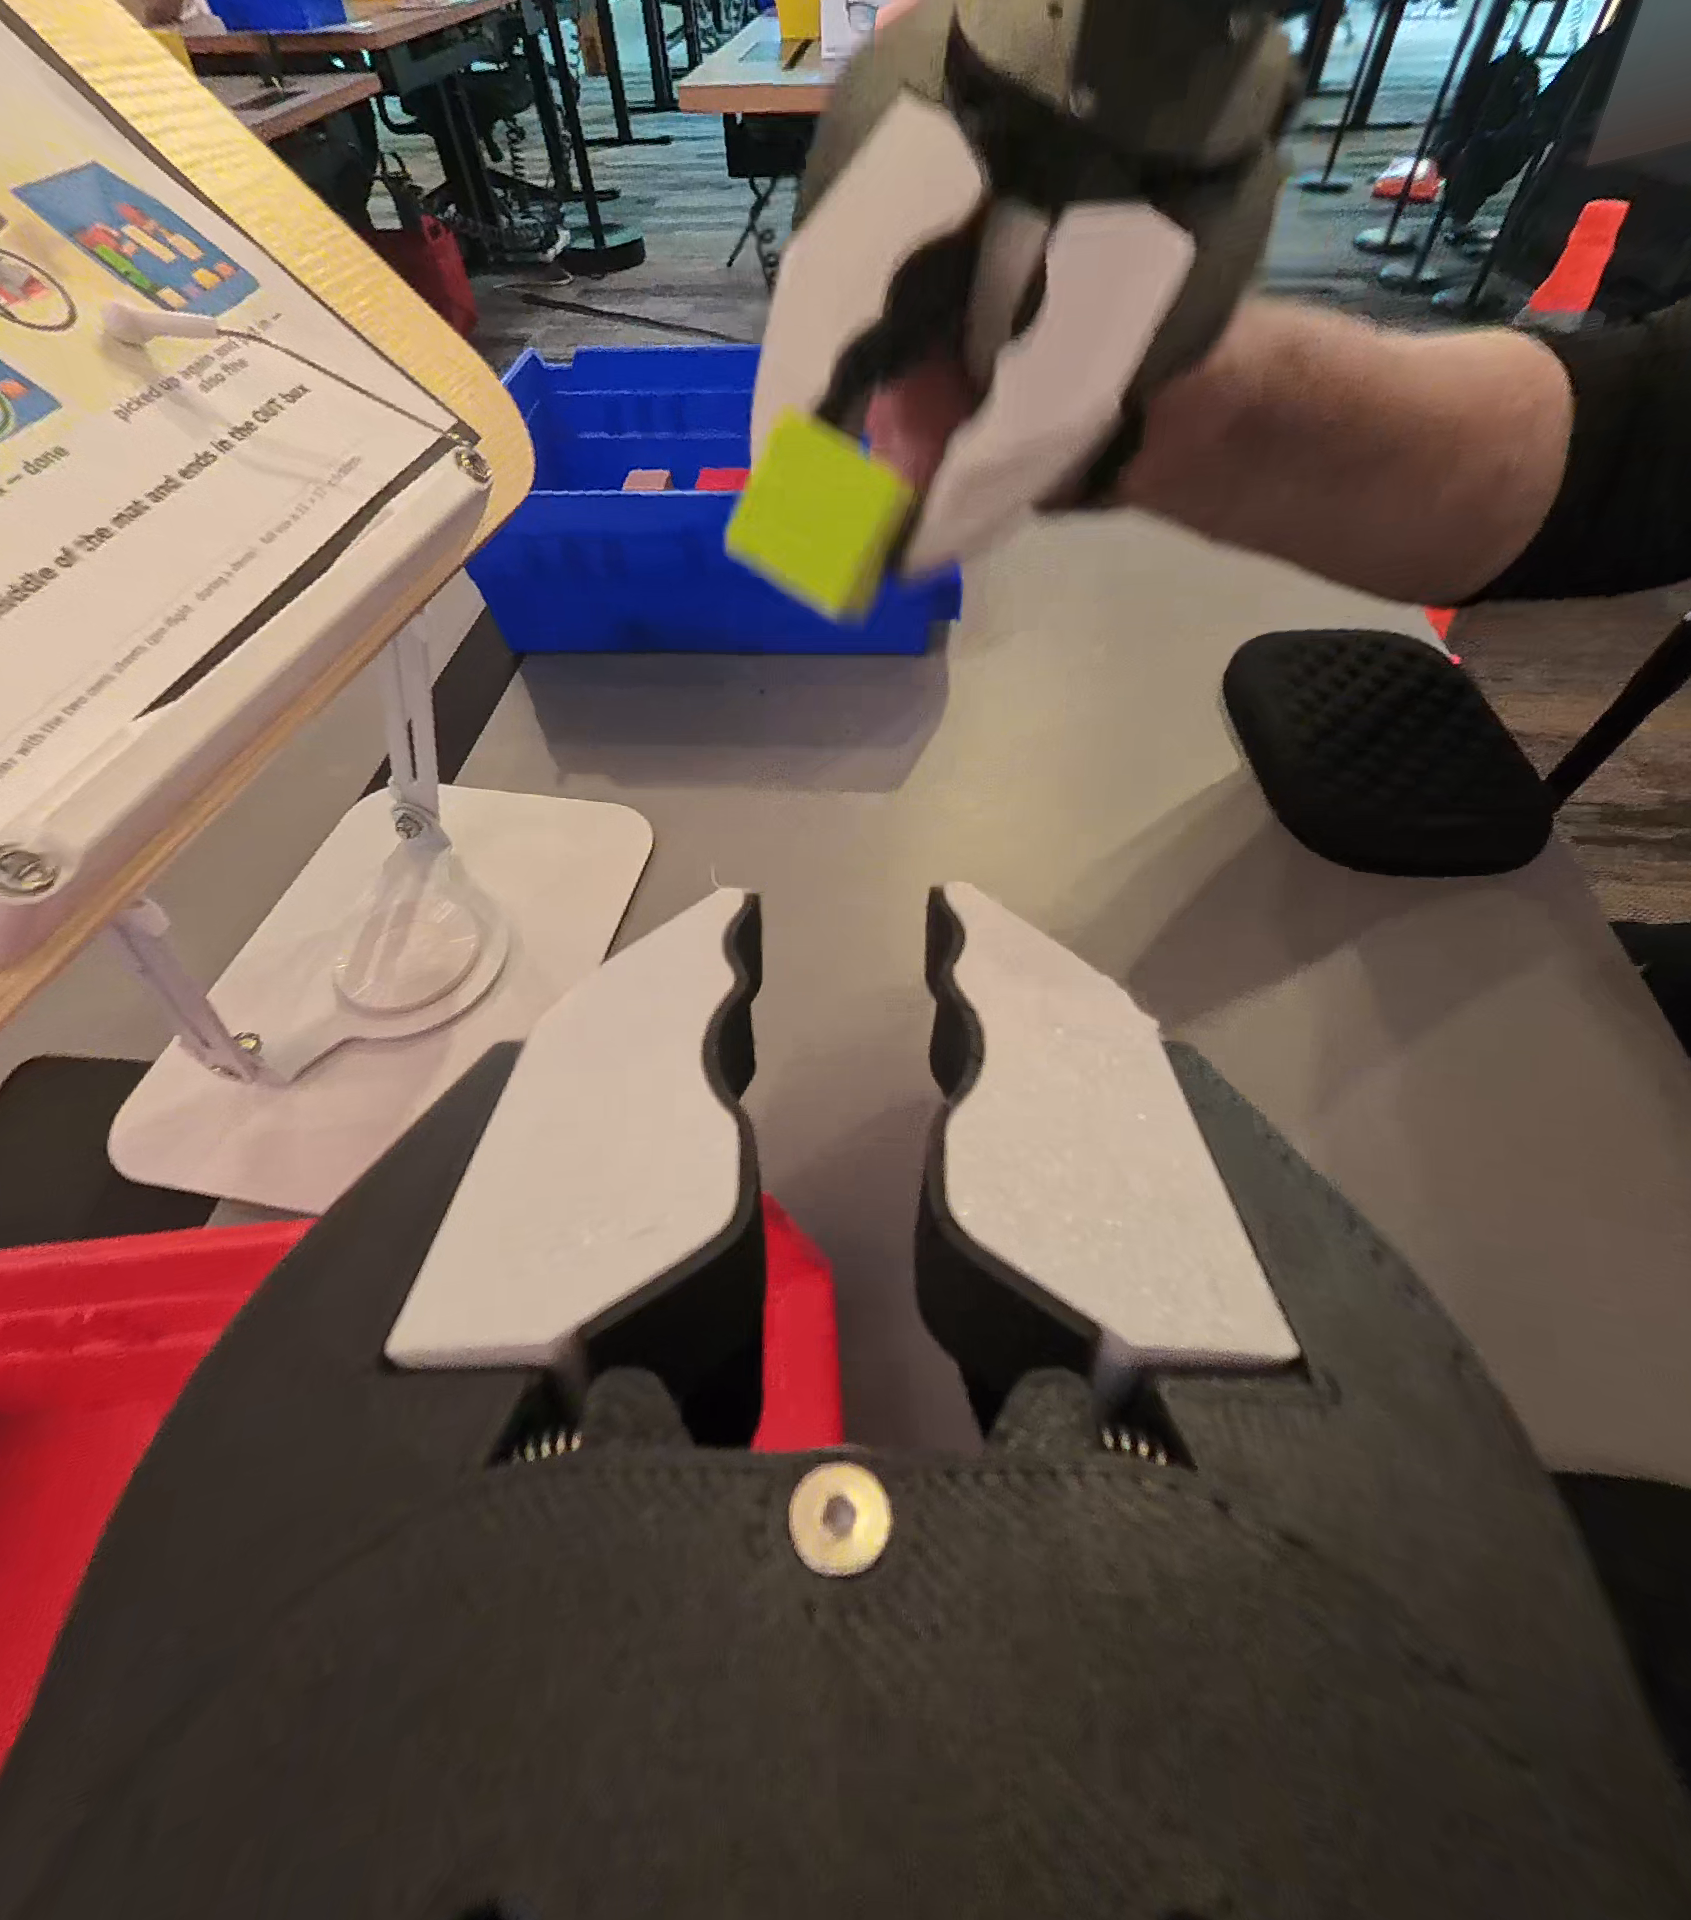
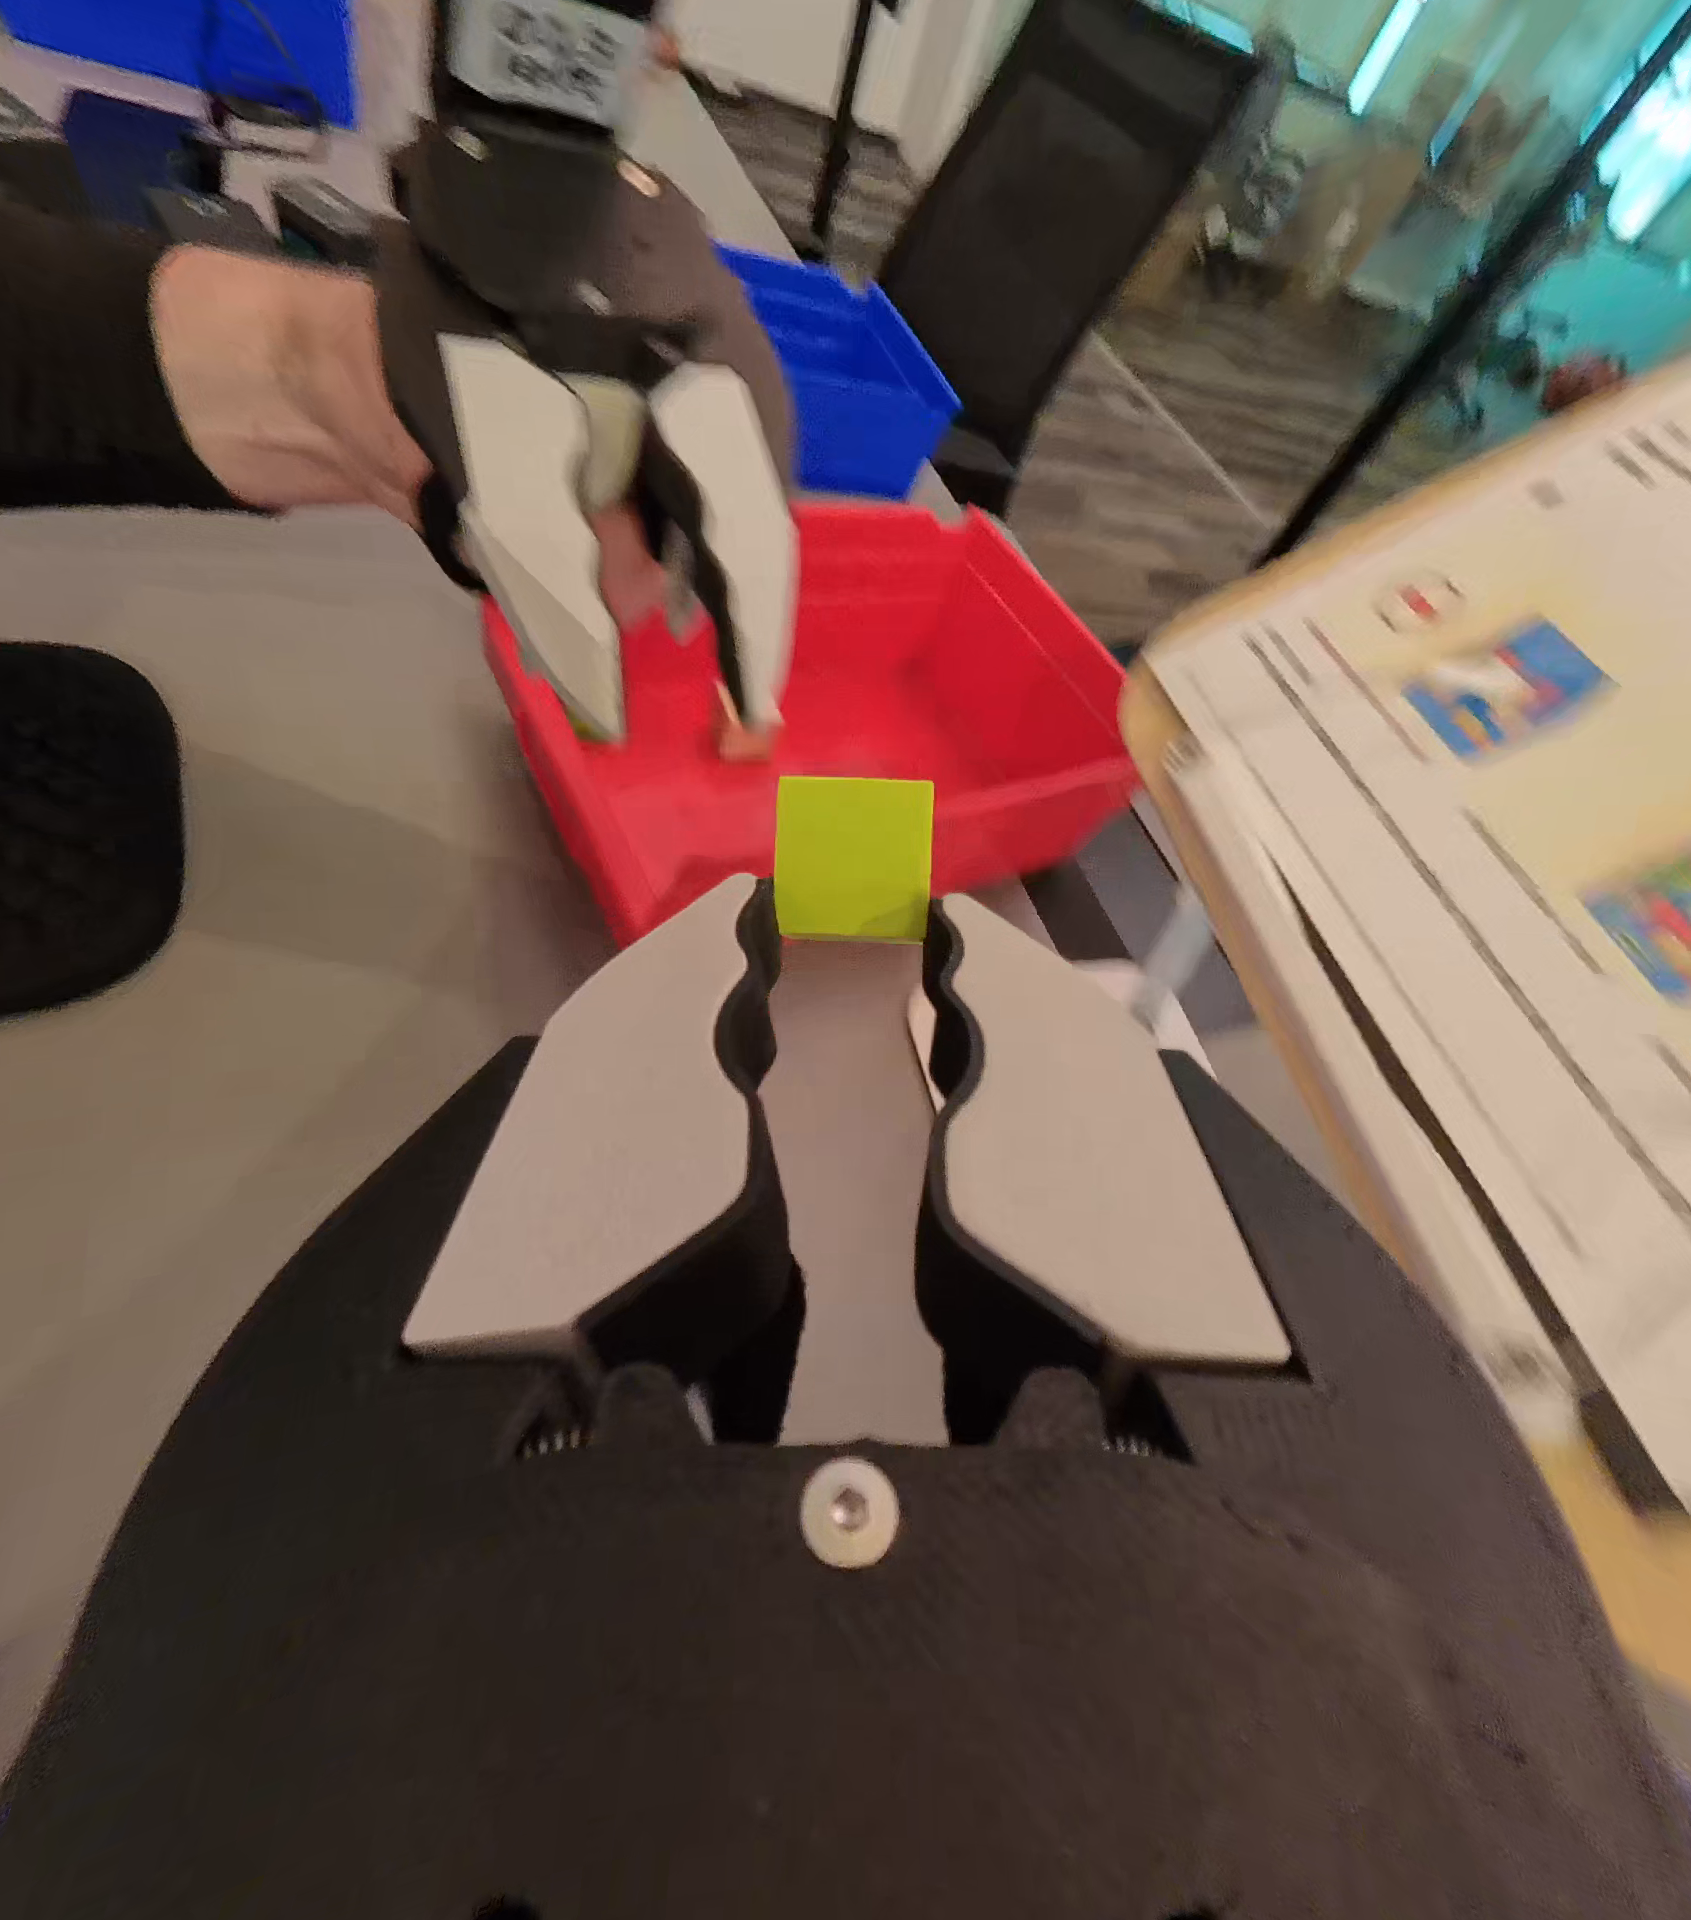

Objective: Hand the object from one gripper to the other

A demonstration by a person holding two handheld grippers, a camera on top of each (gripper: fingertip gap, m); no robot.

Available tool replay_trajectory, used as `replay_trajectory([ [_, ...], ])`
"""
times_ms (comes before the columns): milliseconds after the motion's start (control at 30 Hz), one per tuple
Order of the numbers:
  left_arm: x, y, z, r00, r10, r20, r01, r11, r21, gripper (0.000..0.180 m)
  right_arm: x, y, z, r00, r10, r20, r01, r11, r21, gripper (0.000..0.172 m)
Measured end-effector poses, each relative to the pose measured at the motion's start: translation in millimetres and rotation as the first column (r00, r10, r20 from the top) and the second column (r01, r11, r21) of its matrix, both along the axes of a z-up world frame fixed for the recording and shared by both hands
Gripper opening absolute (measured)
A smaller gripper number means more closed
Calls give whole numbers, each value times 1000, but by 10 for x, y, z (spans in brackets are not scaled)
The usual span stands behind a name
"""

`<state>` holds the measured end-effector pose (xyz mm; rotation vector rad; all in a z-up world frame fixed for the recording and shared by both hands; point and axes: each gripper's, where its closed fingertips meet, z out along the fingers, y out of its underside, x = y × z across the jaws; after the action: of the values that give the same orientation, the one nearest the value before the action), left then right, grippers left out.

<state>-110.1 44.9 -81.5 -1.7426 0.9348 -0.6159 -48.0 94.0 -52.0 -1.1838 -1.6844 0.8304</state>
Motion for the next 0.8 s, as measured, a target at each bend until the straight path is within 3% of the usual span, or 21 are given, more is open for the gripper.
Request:
replay_trajectory([
  [167,-278,-43,-140,996,64,-59,-66,997,-31,28,1325,1263,-51,926,-335,177,349,935,-57,24],
  [233,-335,-74,-204,995,77,-67,-80,996,-44,27,1872,1678,-360,825,-441,353,482,876,-34,24],
  [333,-355,-97,-258,994,89,-66,-93,994,-63,27,2336,2004,-858,708,-469,528,587,806,-71,24],
  [467,-299,-105,-314,991,88,-98,-96,992,-81,27,2473,2233,-1435,584,-470,662,665,745,-58,25],
  [600,-264,-117,-357,988,83,-132,-96,990,-99,28,2525,2442,-1786,468,-490,735,712,702,15,25],
  [800,-338,-129,-417,981,95,-170,-116,986,-119,29,2424,2512,-1986,437,-456,775,722,692,0,26],
])
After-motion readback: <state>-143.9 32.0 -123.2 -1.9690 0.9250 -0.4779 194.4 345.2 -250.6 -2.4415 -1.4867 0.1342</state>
